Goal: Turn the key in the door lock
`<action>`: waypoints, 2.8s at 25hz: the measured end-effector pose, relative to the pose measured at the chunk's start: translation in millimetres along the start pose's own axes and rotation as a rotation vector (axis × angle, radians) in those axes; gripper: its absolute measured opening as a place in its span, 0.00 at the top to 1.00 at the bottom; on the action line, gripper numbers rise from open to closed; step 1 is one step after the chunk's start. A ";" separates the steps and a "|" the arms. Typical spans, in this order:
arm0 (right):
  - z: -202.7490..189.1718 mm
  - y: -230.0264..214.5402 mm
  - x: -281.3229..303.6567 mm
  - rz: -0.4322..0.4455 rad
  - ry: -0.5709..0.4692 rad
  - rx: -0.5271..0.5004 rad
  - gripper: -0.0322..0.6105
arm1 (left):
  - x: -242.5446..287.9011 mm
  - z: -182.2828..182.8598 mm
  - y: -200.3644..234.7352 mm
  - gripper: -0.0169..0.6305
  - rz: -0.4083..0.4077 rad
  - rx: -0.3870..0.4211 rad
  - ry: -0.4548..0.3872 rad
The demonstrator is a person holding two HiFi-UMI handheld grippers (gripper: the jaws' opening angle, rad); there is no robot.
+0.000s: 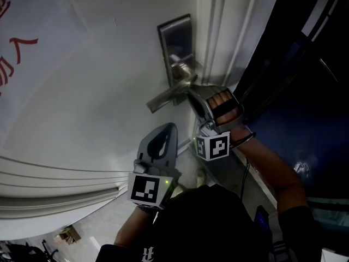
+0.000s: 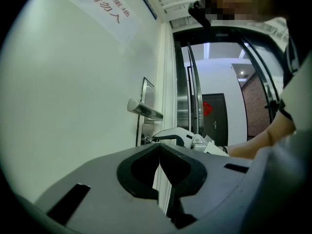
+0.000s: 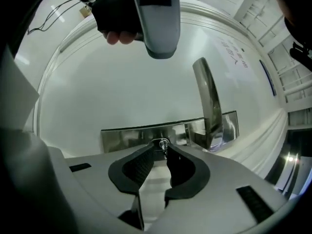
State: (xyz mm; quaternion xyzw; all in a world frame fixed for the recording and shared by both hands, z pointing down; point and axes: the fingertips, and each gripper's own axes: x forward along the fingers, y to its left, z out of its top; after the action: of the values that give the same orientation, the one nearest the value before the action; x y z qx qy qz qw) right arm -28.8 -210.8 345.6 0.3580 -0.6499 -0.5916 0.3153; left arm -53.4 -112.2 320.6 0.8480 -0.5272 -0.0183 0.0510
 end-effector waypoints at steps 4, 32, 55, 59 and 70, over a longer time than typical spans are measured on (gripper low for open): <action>0.2 -5.2 4.8 -0.025 0.010 0.051 0.89 | 1.5 -1.8 1.5 0.96 -0.002 -0.003 0.004; -18.1 -10.2 7.6 0.404 -0.087 2.084 0.91 | 5.1 -4.5 3.7 0.96 -0.011 0.000 0.013; -22.5 -7.4 9.0 0.610 -0.313 2.768 0.87 | 1.9 -5.7 1.4 0.96 -0.009 -0.001 0.014; -24.3 -8.6 7.6 0.596 -0.343 2.799 0.86 | 2.2 -6.0 -0.6 0.96 -0.013 -0.003 0.015; -33.8 -23.5 -19.5 0.502 -0.284 2.403 0.86 | 2.3 -7.1 -7.8 0.96 -0.032 -0.006 0.010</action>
State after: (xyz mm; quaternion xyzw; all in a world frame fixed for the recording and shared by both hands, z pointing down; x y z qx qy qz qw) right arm 12.1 -213.9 325.9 0.2183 -0.8600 0.4238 -0.1821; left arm -44.8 -110.3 326.9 0.8562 -0.5134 -0.0163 0.0557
